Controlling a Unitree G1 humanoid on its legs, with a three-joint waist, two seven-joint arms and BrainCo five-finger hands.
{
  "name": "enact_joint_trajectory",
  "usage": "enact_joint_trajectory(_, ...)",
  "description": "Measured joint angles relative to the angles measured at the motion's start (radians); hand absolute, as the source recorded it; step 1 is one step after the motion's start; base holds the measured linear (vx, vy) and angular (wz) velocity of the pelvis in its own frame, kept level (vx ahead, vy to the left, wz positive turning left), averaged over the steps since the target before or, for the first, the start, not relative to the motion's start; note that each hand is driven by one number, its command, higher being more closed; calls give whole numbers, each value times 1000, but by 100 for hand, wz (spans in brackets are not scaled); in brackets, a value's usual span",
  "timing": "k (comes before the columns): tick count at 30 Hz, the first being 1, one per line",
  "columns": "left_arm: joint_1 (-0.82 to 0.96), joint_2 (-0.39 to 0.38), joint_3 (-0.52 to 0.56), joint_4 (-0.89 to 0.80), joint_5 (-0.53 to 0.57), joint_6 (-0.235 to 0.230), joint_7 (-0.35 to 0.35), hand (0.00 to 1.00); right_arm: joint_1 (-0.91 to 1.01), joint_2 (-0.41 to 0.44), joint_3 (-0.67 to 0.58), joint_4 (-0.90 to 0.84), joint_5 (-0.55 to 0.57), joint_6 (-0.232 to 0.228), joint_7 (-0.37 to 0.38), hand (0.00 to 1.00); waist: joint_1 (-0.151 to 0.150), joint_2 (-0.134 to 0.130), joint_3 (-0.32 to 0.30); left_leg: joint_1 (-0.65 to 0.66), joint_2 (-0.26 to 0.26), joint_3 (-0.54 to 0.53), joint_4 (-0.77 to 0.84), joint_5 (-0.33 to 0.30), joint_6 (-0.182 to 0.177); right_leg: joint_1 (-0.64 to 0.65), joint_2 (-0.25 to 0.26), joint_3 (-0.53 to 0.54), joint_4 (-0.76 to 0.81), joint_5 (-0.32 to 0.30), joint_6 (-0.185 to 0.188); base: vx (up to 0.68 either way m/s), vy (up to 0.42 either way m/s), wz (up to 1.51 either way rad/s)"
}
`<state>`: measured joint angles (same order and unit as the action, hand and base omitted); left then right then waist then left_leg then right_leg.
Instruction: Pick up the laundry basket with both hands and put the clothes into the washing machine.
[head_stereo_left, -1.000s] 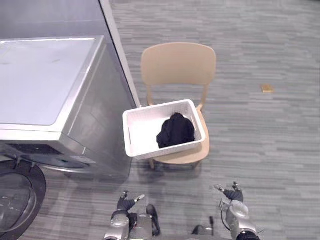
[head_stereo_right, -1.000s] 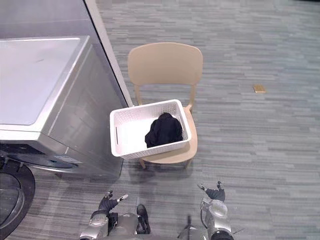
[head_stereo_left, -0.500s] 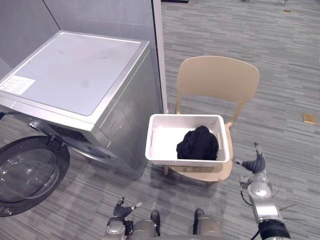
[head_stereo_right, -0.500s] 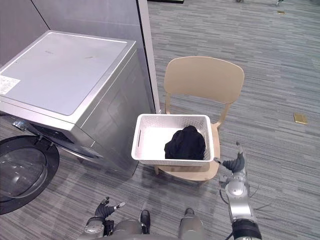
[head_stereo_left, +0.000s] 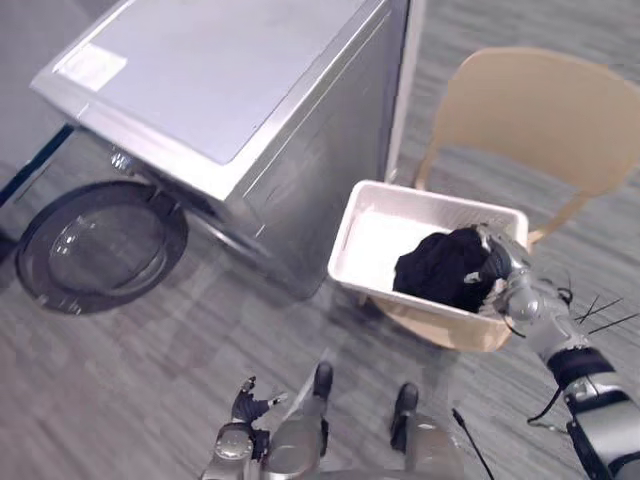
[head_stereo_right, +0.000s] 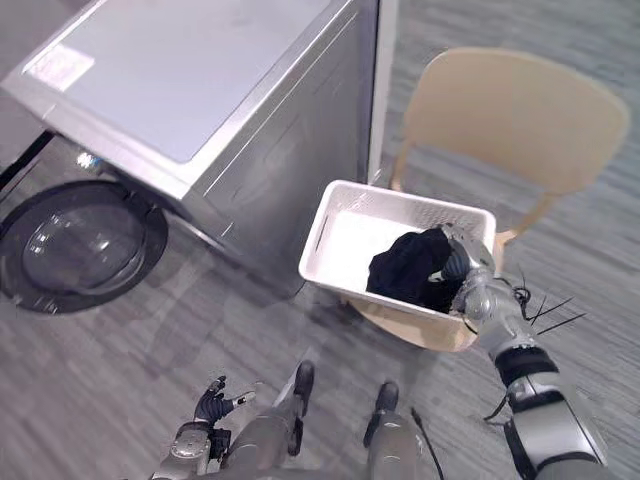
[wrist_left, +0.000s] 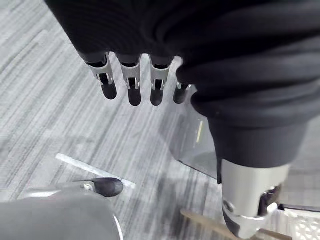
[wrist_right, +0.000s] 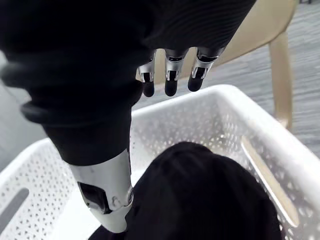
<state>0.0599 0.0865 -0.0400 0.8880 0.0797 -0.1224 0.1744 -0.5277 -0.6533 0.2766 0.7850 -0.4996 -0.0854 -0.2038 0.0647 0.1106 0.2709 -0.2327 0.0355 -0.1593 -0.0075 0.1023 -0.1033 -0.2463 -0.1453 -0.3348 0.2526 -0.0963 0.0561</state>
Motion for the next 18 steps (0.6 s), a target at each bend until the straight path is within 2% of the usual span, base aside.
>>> enact_joint_trajectory(2, -2, 5, 0, -24, -5, -6, 1, 0, -56, -18, 25, 68, -13, 5, 5, 0, 6, 7, 33, -25, -2, -20, -8, 23, -9, -20, -6, -20, 8, 1, -2, -110, -20, 35)
enact_joint_trajectory(4, -3, 6, -2, -34, -12, -14, 1, 0, -103, -38, 47, 122, -23, 17, 6, 0, 10, 17, 52, -51, -1, -38, -33, 41, -3, -61, -15, -33, 30, -2, -6, -113, -5, 26)
enact_joint_trajectory(5, -15, 9, -4, -33, -28, -14, 1, 0, -142, -51, 59, 158, -23, 24, 6, 0, 12, 25, 82, -62, -2, -45, -50, 50, 10, -89, -24, -37, 59, -9, -7, -124, -8, 15)
enact_joint_trajectory(7, -37, 14, -18, -34, -39, -14, 1, 0, -185, -73, 81, 206, -23, 31, 7, 0, 19, 33, 114, -91, -9, -55, -61, 58, 9, -135, -38, -38, 97, -16, -8, -133, -11, 12)
enact_joint_trajectory(8, -60, 17, -35, -35, -46, -14, 1, 0, -205, -86, 92, 236, -23, 40, 7, 0, 33, 37, 133, -118, -14, -60, -66, 70, 10, -175, -49, -37, 125, -20, -10, -107, -17, 9)
enact_joint_trajectory(10, -91, 18, -47, -37, -51, -14, 2, 0, -241, -86, 115, 268, -23, 54, 9, 0, 36, 40, 158, -144, -23, -70, -83, 93, 7, -222, -69, -42, 169, -33, -9, -82, -46, 19)
enact_joint_trajectory(11, -105, 18, -53, -37, -51, -13, 2, 0, -262, -84, 125, 281, -22, 56, 9, 100, 36, 40, 160, -160, -27, -78, -85, 99, 6, -243, -76, -44, 185, -38, -11, -71, -81, 21)
enact_joint_trajectory(15, -178, 17, -112, -39, -51, -15, 2, 0, -330, -58, 133, 344, -15, 90, -1, 100, 58, 42, 165, -208, -38, -88, -85, 109, 4, -309, -98, -45, 239, -59, -14, -47, -77, 10)
enact_joint_trajectory(18, -209, 14, -123, -47, -53, -15, 3, 0, -363, -51, 131, 333, 53, 96, -15, 100, 57, 41, 165, -220, -39, -96, -85, 112, 2, -323, -102, -50, 252, -68, -15, -19, -95, 9)
